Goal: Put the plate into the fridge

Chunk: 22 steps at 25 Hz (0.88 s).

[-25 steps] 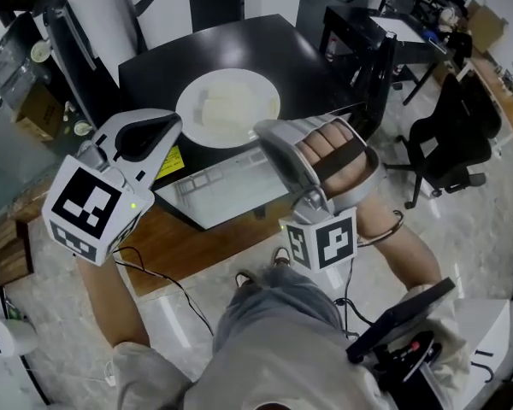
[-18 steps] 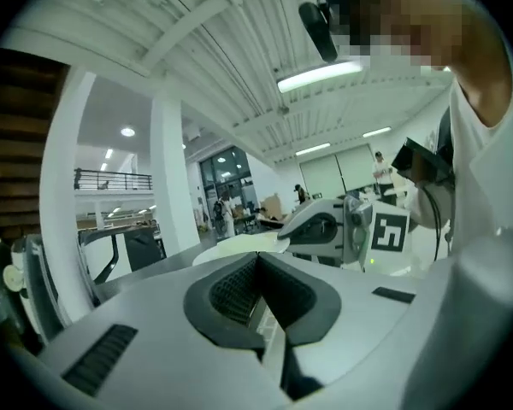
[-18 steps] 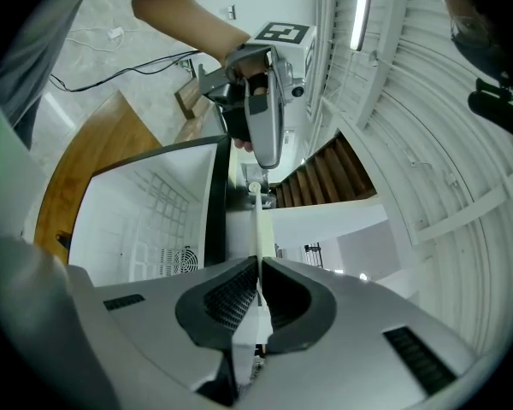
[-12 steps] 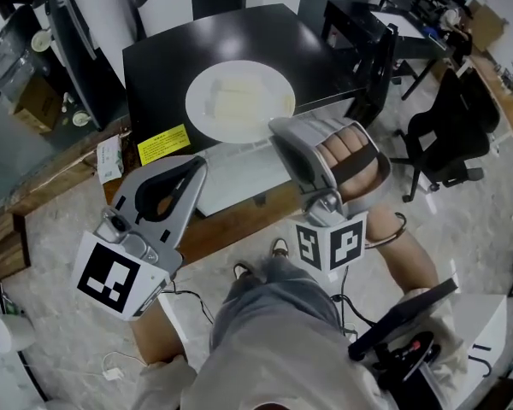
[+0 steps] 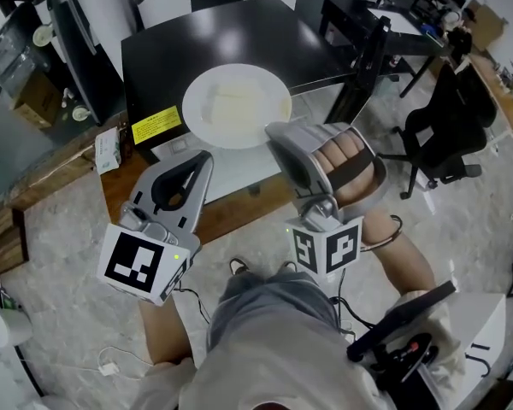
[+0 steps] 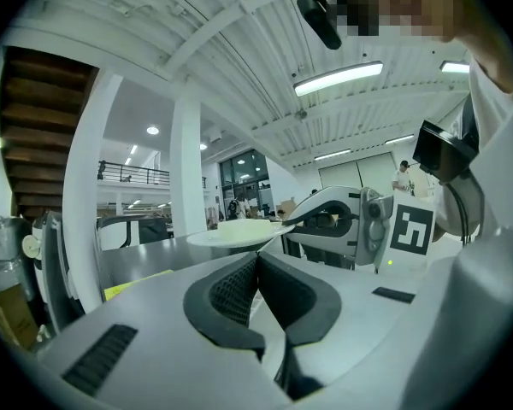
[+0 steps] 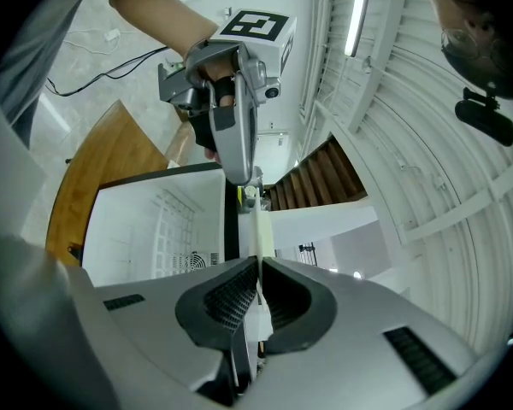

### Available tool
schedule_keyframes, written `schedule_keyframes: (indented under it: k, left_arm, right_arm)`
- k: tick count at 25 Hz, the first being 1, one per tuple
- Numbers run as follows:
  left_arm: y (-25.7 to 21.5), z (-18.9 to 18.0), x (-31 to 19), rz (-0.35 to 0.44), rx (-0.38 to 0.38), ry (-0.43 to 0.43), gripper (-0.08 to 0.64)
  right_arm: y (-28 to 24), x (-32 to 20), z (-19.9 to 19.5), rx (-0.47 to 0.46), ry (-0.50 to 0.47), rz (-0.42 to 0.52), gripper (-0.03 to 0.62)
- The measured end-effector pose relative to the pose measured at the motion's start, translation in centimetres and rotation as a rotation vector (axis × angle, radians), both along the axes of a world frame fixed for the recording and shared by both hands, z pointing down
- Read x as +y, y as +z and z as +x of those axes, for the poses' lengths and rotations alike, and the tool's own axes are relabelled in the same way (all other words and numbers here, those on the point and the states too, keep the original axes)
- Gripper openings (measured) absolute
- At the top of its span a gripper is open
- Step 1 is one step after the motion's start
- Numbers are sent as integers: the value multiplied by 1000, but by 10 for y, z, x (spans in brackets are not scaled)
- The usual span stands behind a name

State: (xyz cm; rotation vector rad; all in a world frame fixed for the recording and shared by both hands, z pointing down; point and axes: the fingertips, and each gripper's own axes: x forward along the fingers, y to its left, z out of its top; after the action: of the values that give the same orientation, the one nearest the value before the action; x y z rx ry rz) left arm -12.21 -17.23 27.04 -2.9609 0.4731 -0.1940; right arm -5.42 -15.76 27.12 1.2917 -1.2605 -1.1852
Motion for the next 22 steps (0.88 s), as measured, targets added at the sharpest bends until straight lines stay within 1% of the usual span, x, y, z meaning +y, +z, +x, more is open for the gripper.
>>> schedule_keyframes:
  k: [2,5,8,10,12,14,16,18,22]
  left_arm:
    - [4,12,18,-3,-13,-17,18]
    - [4,28,38,-12,-14,-54,18]
    - [19,71,76,-4,-27,-85,18]
    - [36,97,104,-15,-46,-81,18]
    - [50,114,128,-34,-51,-77,18]
    - [60,125,142,-45,-45,-95,18]
    - [69,132,150,-54,-31,-120,18]
    - [80,138,156,-68,-31,-127,18]
    - [101,148,154,-99,-46,-131,18]
  right_arm:
    - [-1,19,8,-3,-10,1,31]
    - [-6,40,16,-17,-19,-8,31]
    - [1,78,50,-29,-30,-21,31]
    - [10,105,70,-43,-42,-25,31]
    - [21,127,83,-58,-49,-39,31]
    - [32,143,92,-65,-58,-58,31]
    - [43,154,97,-73,-76,-81,31]
    - [53,160,101,-78,-88,-97,31]
    - [71,150,107,-86,-90,-121,31]
